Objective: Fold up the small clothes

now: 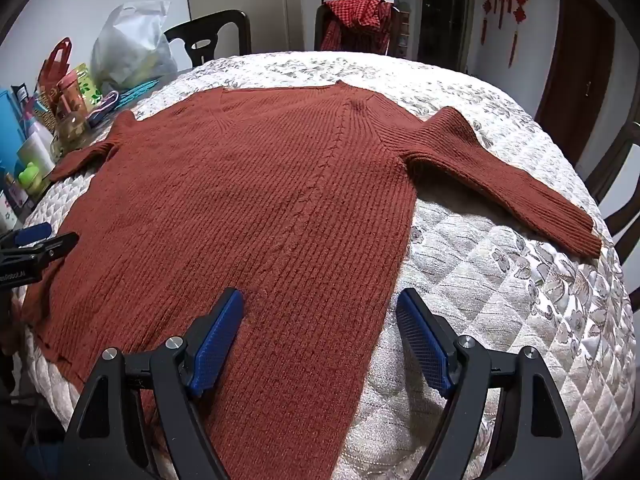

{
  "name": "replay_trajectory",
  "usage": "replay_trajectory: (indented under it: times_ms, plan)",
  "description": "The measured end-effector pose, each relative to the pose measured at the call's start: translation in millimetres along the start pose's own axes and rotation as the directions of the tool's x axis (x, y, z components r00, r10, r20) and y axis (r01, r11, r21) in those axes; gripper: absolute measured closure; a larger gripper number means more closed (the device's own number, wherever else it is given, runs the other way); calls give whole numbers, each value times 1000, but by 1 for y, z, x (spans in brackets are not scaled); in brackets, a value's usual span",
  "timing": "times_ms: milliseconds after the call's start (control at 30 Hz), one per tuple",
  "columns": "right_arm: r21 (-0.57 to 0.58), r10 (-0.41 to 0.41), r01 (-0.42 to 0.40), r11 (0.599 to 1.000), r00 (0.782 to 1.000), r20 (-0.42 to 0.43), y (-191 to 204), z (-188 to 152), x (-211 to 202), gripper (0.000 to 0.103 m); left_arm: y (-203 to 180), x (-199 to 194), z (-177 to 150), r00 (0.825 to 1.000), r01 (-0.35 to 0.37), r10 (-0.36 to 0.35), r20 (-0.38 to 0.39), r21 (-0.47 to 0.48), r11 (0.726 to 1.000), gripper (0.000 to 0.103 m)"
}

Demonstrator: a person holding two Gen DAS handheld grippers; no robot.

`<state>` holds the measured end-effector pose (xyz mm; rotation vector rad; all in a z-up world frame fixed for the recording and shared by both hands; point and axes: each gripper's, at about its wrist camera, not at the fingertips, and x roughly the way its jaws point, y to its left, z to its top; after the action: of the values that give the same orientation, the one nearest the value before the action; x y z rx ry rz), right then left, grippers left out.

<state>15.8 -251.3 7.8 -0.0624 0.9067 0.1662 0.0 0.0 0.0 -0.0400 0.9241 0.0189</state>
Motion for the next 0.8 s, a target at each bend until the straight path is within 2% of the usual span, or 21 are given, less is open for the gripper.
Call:
replay_trajectory:
  times_ms: [800]
  plan:
    - [0,0,0,1000,1000,-4,0,0,0,24,0,0,0,1000,-3,3,0,3,1000,1]
